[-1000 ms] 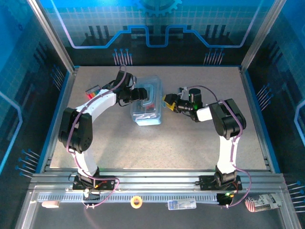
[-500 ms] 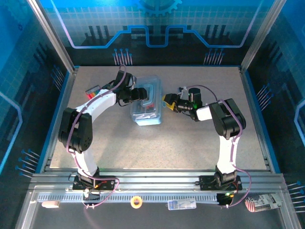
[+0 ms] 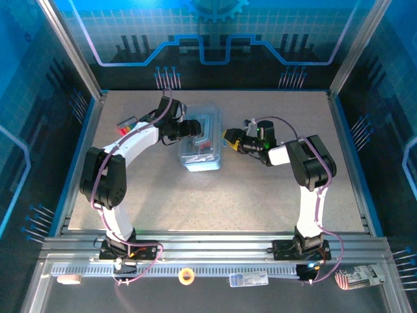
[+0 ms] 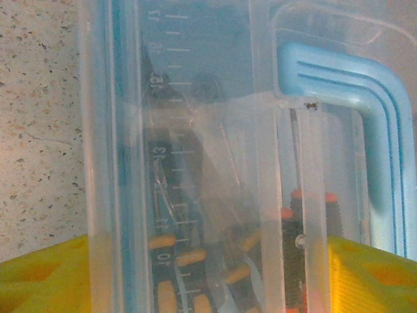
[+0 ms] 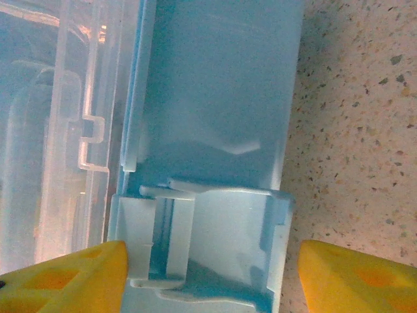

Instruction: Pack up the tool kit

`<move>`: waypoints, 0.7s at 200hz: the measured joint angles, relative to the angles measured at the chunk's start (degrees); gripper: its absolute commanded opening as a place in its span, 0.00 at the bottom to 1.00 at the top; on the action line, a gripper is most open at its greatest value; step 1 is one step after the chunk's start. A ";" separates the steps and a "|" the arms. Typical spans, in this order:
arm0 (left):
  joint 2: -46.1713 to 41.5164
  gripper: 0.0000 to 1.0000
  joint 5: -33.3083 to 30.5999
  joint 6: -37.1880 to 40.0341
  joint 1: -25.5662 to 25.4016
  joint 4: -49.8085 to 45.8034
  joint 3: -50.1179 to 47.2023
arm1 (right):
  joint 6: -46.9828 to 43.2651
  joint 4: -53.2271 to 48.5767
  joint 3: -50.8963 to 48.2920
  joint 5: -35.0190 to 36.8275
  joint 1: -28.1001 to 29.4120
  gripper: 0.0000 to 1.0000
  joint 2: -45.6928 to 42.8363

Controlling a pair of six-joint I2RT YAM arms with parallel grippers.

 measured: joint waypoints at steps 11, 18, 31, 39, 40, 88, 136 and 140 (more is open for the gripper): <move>0.00 0.67 -0.02 0.02 0.00 0.00 0.00 | -0.20 -0.26 -0.13 0.22 0.00 0.71 -0.20; 0.00 0.67 -0.02 0.00 0.00 0.00 0.00 | -0.24 -0.33 -0.20 0.22 0.00 0.71 -0.22; 0.00 0.67 -0.02 0.00 0.00 0.00 0.00 | -0.22 -0.42 -0.24 0.22 0.00 0.72 -0.22; 0.00 0.67 -0.02 0.00 0.00 -0.02 0.00 | -0.20 -0.35 -0.33 0.22 0.00 0.73 -0.22; 0.00 0.67 -0.02 0.02 0.00 -0.02 0.00 | -0.17 -0.35 -0.33 0.20 0.00 0.73 -0.22; 0.00 0.67 -0.20 0.02 0.04 -0.02 -0.13 | 4.63 6.05 -1.07 -1.79 0.00 0.75 1.64; -0.02 0.67 -0.15 0.02 0.17 0.04 -0.28 | 10.88 14.12 -1.20 -4.31 0.00 0.75 4.72; -0.04 0.67 -0.15 0.02 0.20 0.02 -0.28 | 11.28 14.67 -1.22 -4.39 0.00 0.74 4.90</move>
